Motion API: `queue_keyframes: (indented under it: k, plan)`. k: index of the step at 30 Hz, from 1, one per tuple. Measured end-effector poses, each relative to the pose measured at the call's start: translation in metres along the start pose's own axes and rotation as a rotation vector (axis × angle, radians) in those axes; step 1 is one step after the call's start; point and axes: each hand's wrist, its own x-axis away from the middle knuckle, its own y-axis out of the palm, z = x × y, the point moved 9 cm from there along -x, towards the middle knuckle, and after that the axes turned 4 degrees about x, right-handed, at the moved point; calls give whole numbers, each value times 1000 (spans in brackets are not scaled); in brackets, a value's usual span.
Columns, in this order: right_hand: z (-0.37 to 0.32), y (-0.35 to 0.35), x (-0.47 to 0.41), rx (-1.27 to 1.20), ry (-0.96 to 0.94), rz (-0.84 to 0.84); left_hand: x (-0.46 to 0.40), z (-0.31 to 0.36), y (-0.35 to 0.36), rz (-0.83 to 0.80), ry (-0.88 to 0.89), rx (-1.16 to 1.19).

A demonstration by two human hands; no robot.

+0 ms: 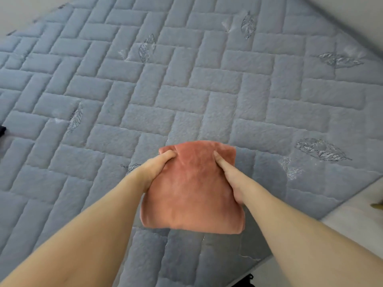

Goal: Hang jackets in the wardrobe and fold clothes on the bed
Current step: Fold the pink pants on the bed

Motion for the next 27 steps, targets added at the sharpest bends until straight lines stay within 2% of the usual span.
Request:
queue_keyframes:
  k: [3, 8, 11, 14, 17, 19, 23, 27]
  plan:
    - [-37, -14, 54, 8, -53, 22, 56, 47, 2, 65, 85, -8]
    - [-99, -33, 186, -79, -252, 142, 178, 132, 10, 72, 295, -6]
    - [-113, -47, 285, -123, -371, 267, 264, 182, 30, -36, 466, -81]
    - [-113, -68, 393, -209, -521, 405, 368, 215, 63, -256, 577, -140]
    - [-95, -94, 503, -313, -663, 565, 484, 220, 96, -463, 608, -218]
    - [-74, -114, 575, -388, -745, 651, 560, 222, 123, -560, 691, -297]
    - [-24, -151, 712, -478, -877, 767, 698, 213, 188, -645, 876, -447]
    - [55, -189, 838, -561, -971, 900, 808, 181, 267, -761, 988, -549]
